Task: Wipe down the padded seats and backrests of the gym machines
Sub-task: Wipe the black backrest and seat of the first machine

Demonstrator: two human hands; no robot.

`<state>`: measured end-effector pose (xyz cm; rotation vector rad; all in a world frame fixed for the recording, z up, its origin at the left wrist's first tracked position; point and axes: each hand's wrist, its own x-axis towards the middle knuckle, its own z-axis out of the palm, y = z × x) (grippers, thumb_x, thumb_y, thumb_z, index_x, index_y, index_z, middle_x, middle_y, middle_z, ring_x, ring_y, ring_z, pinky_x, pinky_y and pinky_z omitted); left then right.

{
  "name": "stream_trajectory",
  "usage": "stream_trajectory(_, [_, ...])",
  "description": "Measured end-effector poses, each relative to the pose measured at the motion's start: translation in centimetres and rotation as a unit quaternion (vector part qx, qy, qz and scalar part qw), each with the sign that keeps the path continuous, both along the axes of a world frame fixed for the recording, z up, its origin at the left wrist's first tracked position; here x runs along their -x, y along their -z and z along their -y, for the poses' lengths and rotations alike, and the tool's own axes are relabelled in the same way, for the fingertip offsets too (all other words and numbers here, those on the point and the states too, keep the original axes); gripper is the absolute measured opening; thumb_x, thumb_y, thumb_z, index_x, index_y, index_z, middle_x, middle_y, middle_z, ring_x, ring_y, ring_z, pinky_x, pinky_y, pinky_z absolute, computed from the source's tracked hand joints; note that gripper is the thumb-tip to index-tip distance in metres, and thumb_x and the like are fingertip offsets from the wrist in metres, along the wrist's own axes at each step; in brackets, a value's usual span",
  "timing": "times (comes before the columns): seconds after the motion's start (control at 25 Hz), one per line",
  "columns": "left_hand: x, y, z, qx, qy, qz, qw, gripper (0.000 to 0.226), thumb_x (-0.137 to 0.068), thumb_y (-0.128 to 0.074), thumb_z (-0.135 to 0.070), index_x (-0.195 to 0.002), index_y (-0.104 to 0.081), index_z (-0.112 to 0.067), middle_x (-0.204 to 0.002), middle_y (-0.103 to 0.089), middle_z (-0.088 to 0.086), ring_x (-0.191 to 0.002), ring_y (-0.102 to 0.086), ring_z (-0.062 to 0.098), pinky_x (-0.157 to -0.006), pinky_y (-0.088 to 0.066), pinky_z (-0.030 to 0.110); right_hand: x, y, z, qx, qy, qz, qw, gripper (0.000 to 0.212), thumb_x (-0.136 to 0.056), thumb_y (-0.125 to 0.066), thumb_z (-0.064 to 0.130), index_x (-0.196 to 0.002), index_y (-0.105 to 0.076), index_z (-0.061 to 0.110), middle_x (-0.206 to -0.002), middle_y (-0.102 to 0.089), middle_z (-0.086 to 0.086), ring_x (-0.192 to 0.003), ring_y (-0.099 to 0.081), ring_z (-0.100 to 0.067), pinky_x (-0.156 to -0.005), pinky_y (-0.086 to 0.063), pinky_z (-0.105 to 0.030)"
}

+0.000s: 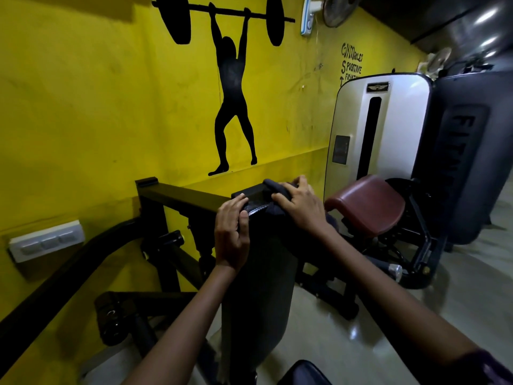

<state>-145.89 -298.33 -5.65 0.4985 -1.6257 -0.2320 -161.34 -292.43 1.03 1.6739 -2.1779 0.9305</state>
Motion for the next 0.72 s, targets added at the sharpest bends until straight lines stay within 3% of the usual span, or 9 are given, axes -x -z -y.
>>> stream_trajectory(0.12, [-0.3,-0.1,0.0,-0.001,0.009,0.019,1.0,0.062,-0.101,-0.021,-0.046,-0.116,-0.062,-0.002,-0.122,-0.061,0.014,-0.119,-0.045,0.016,-0.103,-0.031,0.026,-0.6,-0.5,0.5,0.008,0.047,0.035,0.998,0.041,-0.093,-0.045,0.048,-0.121,-0.059,0.022,-0.118,-0.038,-0.012,-0.107,-0.045,-0.032,-0.082,-0.037,-0.036])
stream_trajectory(0.24, [-0.4,-0.2,0.0,-0.003,0.014,0.021,1.0,0.062,-0.101,-0.022,-0.046,-0.116,-0.062,-0.001,-0.122,-0.06,0.014,-0.119,-0.046,0.018,-0.102,-0.032,0.027,-3.0,0.5,-0.6,0.023,-0.051,-0.044,0.997,0.054,-0.089,-0.04,0.056,-0.131,-0.054,0.025,-0.125,-0.041,-0.011,-0.111,-0.043,-0.03,-0.086,-0.041,-0.039])
stream_trajectory(0.32, [-0.5,-0.1,-0.1,-0.015,0.024,0.012,1.0,0.062,-0.101,-0.023,-0.047,-0.118,-0.059,-0.001,-0.123,-0.058,0.012,-0.117,-0.047,0.017,-0.101,-0.032,0.02,-2.6,0.6,-1.2,0.009,-0.091,-0.056,0.994,0.059,-0.086,-0.036,0.058,-0.134,-0.05,0.027,-0.125,-0.042,-0.01,-0.112,-0.043,-0.028,-0.086,-0.043,-0.04])
stream_trajectory(0.44, [-1.1,0.5,-0.5,-0.045,0.064,0.01,0.997,0.061,-0.099,-0.026,-0.048,-0.126,-0.051,0.001,-0.128,-0.049,0.003,-0.119,-0.042,0.007,-0.099,-0.027,0.007,-1.3,-1.0,-0.5,-0.027,-0.02,-0.021,0.999,0.046,-0.093,-0.042,0.053,-0.13,-0.053,0.027,-0.118,-0.04,-0.011,-0.111,-0.044,-0.03,-0.086,-0.041,-0.039])
stream_trajectory(0.52, [-1.6,0.6,-0.6,-0.076,0.108,0.013,0.991,0.052,-0.098,-0.033,-0.041,-0.129,-0.045,-0.001,-0.134,-0.046,0.006,-0.124,-0.04,0.005,-0.099,-0.028,0.006,-2.5,-1.4,-0.4,-0.027,0.005,-0.036,0.999,0.043,-0.094,-0.042,0.051,-0.127,-0.055,0.026,-0.117,-0.04,-0.011,-0.109,-0.044,-0.03,-0.086,-0.039,-0.038])
stream_trajectory(0.6, [-2.0,0.0,-0.8,-0.128,0.154,-0.027,0.979,0.044,-0.096,-0.035,-0.028,-0.131,-0.036,-0.002,-0.134,-0.048,0.007,-0.123,-0.045,0.007,-0.098,-0.033,0.008,-4.7,-0.8,-0.9,-0.004,-0.023,-0.104,0.994,0.051,-0.091,-0.037,0.055,-0.129,-0.054,0.026,-0.12,-0.043,-0.011,-0.108,-0.044,-0.03,-0.084,-0.039,-0.039])
stream_trajectory(0.72, [-2.1,-1.7,-1.0,-0.231,0.166,-0.152,0.947,0.039,-0.099,-0.032,-0.024,-0.131,-0.032,0.0,-0.114,-0.055,-0.004,-0.103,-0.057,-0.001,-0.086,-0.042,0.01,-6.6,0.6,-2.1,0.028,-0.089,-0.148,0.985,0.072,-0.079,-0.023,0.06,-0.135,-0.05,0.025,-0.12,-0.045,-0.015,-0.102,-0.045,-0.031,-0.079,-0.041,-0.039])
